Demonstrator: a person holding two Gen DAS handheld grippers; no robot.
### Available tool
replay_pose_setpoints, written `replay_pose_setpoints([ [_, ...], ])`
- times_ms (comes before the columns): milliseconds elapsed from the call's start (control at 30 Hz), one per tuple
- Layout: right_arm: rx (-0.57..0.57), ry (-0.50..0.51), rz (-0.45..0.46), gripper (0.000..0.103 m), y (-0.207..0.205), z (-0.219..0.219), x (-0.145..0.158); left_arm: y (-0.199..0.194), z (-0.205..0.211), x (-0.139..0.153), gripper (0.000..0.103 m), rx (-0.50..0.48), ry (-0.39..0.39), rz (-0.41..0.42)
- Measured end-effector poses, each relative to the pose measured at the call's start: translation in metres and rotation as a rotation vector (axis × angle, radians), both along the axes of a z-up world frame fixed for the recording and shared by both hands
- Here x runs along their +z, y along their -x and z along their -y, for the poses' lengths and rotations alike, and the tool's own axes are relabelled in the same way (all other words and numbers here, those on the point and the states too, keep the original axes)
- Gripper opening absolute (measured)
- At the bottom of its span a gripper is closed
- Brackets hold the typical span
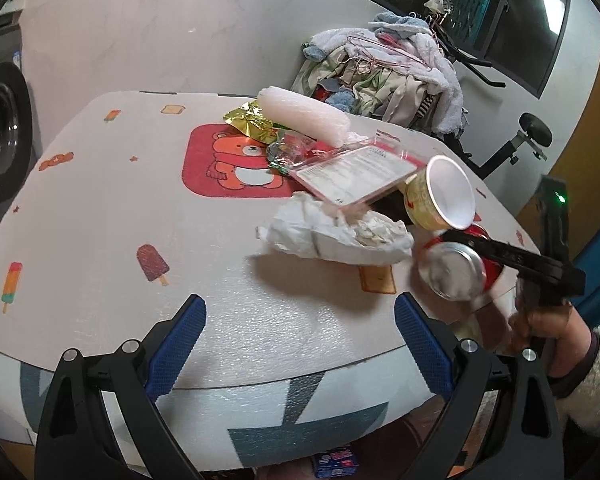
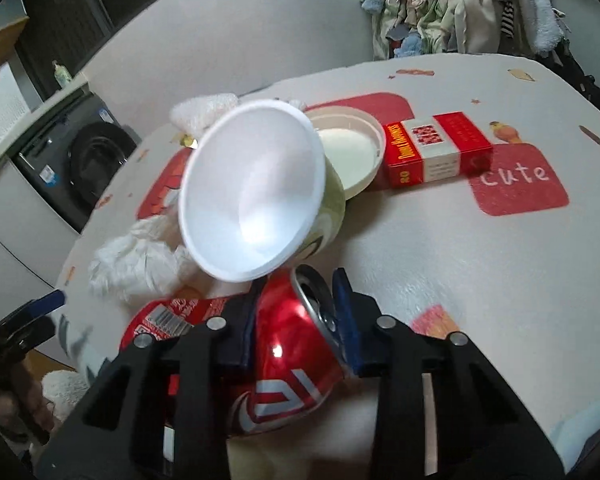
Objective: Collect trash
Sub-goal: 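Move the right tool to the crushed red cola can and grasp it, then grasp the crumpled white tissue with the left tool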
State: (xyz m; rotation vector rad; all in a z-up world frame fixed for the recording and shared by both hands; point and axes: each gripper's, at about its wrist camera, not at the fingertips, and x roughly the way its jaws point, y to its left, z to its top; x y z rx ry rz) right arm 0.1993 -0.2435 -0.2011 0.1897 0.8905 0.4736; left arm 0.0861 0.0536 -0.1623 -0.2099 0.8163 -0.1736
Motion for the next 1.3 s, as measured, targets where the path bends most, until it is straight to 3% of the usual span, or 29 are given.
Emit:
replay_pose_setpoints([
  [367, -0.051, 0.132, 0.028, 0.036, 0.042, 0.044, 0.013, -0.014, -0.002, 0.002, 0.092, 0.033, 0.091, -0.034],
  [567, -0.109, 0.114, 0.146, 0.036, 0.048, 0.060, 0.044, -0.040, -0.006, -0.004, 0.083, 0.078, 0.245, -0.096],
  [733, -0.086, 0.133, 0.228, 0.036, 0.036, 0.046, 0.074, -0.071, -0.018, -0.031, 0.064, 0.181, 0.391, -0.204],
  [800, -0.073, 0.140, 0.250, 0.036, 0.034, 0.039, 0.084, -0.078, -0.026, -0.043, 0.044, 0.227, 0.458, -0.253],
  [867, -0.064, 0.158, 0.278, 0.036, 0.031, 0.030, 0.096, -0.079, -0.031, -0.049, 0.034, 0.247, 0.484, -0.276],
  [933, -0.057, 0.171, 0.299, 0.036, 0.030, 0.024, 0.103, -0.076, -0.033, -0.046, 0.021, 0.241, 0.465, -0.255],
  [1200, -0.047, 0.182, 0.320, 0.036, 0.025, 0.015, 0.109, -0.056, -0.031, 0.010, 0.012, 0.129, 0.179, -0.051],
  [1300, -0.046, 0.182, 0.319, 0.036, 0.025, 0.015, 0.109, -0.047, -0.029, 0.025, 0.012, 0.091, 0.111, -0.004],
])
